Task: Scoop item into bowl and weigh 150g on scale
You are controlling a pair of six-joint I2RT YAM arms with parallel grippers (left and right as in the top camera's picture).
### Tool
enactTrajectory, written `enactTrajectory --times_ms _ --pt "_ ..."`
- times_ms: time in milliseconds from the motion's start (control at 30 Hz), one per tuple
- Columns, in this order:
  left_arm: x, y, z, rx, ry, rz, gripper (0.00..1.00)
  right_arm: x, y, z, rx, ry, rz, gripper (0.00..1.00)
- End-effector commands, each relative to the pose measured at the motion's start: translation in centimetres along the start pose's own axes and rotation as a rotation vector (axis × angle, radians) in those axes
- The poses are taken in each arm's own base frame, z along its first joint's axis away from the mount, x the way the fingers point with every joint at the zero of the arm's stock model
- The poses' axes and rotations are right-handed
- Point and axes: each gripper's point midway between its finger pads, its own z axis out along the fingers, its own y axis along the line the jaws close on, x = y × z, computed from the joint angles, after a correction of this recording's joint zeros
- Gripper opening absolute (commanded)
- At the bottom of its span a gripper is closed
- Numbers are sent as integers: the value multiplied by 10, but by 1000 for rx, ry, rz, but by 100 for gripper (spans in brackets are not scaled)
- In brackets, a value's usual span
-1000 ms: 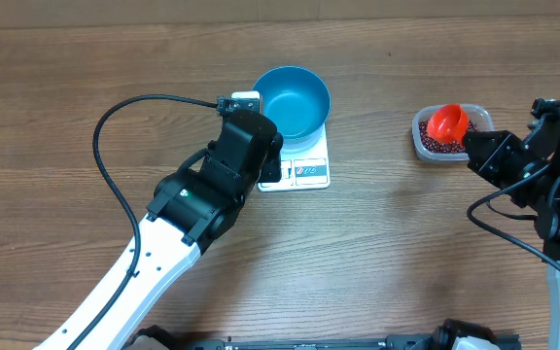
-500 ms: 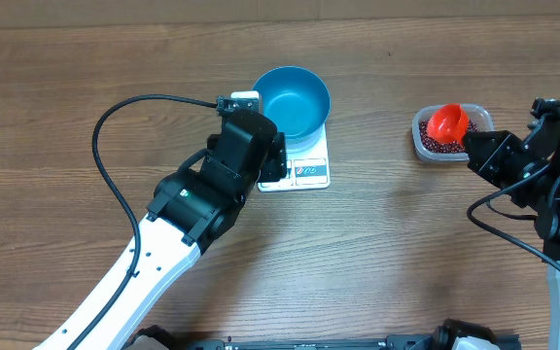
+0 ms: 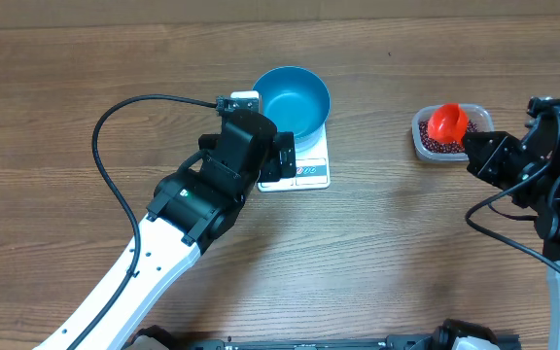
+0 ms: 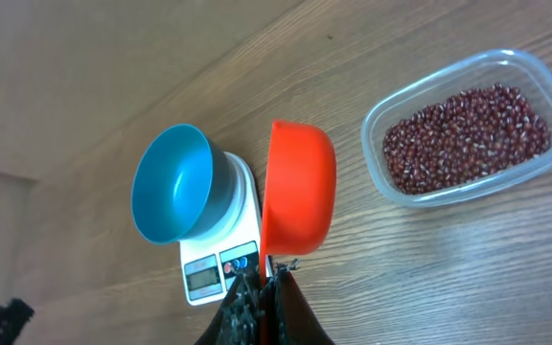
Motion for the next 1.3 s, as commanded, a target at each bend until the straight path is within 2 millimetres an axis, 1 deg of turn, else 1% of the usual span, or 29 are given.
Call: enactTrajectory --times_ms 0,867,1267 --pt "-5 2 1 -12 -13 -12 100 -6 13 -10 -46 -23 -100 4" --pt "-5 2 1 -13 -12 -12 99 -5 13 -10 -48 -19 -102 4" --pt "-5 2 1 -13 -13 -12 99 -2 10 -6 -41 3 -91 4"
